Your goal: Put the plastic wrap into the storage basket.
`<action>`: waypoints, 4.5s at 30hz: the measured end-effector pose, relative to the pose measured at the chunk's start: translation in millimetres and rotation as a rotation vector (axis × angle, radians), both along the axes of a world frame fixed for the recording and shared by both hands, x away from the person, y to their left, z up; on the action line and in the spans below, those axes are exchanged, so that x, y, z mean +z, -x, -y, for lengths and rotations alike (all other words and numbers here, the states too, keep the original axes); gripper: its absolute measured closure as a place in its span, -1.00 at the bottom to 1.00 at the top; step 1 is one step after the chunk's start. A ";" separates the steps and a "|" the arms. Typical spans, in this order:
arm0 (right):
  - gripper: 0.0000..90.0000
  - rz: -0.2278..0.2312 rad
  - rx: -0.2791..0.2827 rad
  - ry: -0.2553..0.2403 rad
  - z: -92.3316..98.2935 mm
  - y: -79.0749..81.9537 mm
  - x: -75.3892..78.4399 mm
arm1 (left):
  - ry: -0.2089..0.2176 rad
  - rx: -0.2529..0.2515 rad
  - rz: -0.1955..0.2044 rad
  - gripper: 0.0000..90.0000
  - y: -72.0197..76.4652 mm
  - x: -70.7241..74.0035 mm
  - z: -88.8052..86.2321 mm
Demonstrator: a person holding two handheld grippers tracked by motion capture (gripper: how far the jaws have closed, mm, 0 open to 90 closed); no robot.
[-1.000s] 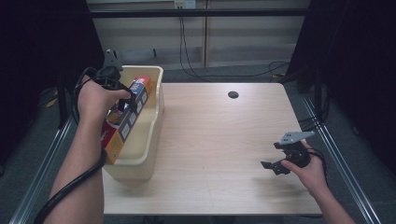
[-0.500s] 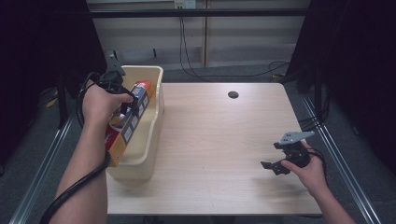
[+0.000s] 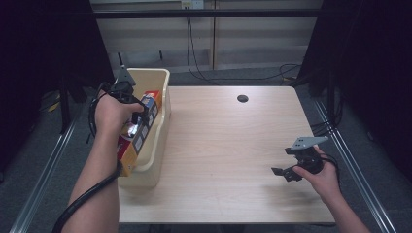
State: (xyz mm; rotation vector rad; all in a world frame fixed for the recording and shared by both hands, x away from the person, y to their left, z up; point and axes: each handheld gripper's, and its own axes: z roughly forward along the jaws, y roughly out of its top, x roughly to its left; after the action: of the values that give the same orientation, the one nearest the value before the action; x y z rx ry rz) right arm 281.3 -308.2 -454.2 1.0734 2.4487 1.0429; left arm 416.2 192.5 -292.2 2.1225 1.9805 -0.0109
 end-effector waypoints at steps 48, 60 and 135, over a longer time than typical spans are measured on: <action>-0.89 0.004 0.001 0.002 -1.2 0.4 0.0 | -0.021 0.042 -0.047 -0.10 -5.8 -35.2 7.1; -0.89 0.008 -0.002 0.006 -1.6 0.8 0.4 | -0.004 0.045 -0.078 -0.11 -9.5 -41.9 4.9; -0.88 0.014 -0.004 0.007 -0.4 4.2 2.4 | 0.143 -0.203 0.076 -0.55 -8.9 8.8 81.4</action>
State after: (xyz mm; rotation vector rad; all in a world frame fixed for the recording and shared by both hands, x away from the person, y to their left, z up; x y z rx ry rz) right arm 277.1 -307.8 -451.8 1.0648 2.4362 1.0359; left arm 425.1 111.2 -283.4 2.1863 1.6628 -0.1020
